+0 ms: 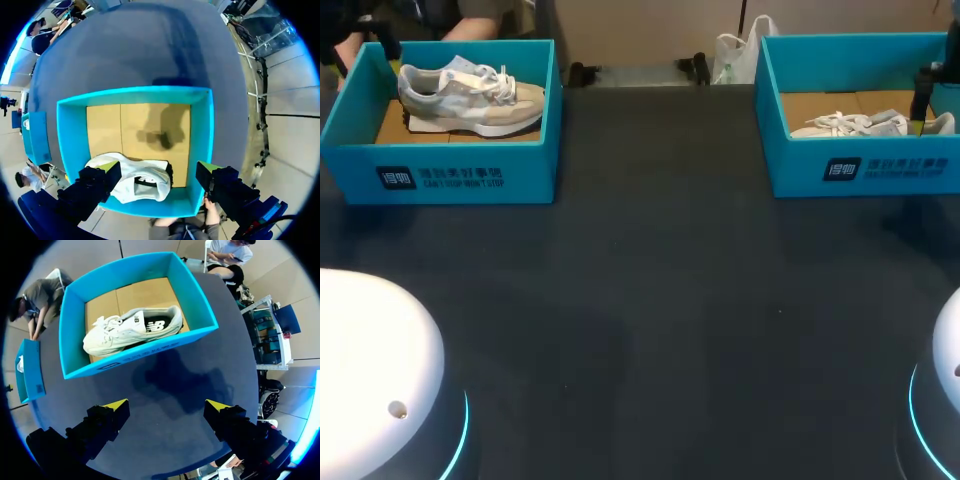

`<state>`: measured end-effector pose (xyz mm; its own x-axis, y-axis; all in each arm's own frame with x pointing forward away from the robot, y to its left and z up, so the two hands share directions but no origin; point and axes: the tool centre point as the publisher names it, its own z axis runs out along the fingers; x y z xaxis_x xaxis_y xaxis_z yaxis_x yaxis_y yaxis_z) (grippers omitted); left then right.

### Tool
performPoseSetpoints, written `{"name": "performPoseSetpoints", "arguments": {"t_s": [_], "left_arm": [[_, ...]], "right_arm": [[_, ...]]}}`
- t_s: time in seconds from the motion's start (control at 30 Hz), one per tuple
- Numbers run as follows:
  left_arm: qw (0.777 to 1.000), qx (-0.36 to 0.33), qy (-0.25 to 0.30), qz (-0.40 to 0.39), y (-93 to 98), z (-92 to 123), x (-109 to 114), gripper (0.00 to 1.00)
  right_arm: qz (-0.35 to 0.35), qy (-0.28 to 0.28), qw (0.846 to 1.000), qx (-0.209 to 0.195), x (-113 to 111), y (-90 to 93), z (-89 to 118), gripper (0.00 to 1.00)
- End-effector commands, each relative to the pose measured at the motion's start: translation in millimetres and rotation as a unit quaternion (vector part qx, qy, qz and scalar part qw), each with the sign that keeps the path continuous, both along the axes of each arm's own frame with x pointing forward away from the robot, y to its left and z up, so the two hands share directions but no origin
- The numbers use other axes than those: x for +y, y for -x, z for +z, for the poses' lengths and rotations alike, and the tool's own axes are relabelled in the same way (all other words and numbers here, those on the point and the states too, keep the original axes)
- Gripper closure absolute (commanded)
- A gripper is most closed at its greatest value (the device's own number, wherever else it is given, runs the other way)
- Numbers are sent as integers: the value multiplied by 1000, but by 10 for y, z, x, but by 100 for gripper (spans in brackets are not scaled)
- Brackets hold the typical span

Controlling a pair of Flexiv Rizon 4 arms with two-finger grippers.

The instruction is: Take the shoe out of the shoebox, open the shoe tongue, remove and reinsert the insole, then place the shoe into the shoebox

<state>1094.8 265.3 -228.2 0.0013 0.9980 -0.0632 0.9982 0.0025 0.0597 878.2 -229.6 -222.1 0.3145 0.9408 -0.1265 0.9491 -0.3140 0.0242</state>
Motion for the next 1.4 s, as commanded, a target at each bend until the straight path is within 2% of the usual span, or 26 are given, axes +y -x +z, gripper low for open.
{"name": "performPoseSetpoints", "arguments": {"t_s": [0.03,0.13,0.4,0.73,0.93,1.23,1.33,1.4], "left_arm": [[999,34,0,-3,-180,25,6,0],[999,47,1,-6,-210,-3,-10,0],[1000,24,-17,-5,-692,-265,45,0],[999,28,-21,0,-1106,-601,108,0],[999,31,-23,1,-1219,-764,88,0],[999,44,-23,-1,-1256,-1026,87,0],[998,49,-28,2,-1238,-1098,99,4],[998,52,-28,1,-1246,-1152,109,2]], "right_arm": [[0,0,1000,0,2,3,-2,0],[0,0,1000,0,2,3,-2,0],[0,0,1000,0,2,3,-2,0],[0,0,1000,0,2,3,-2,0],[0,0,1000,0,2,3,-2,0],[0,0,1000,0,2,3,-2,0],[0,0,1000,0,2,3,-2,0],[0,0,1000,0,2,3,-2,0]]}}
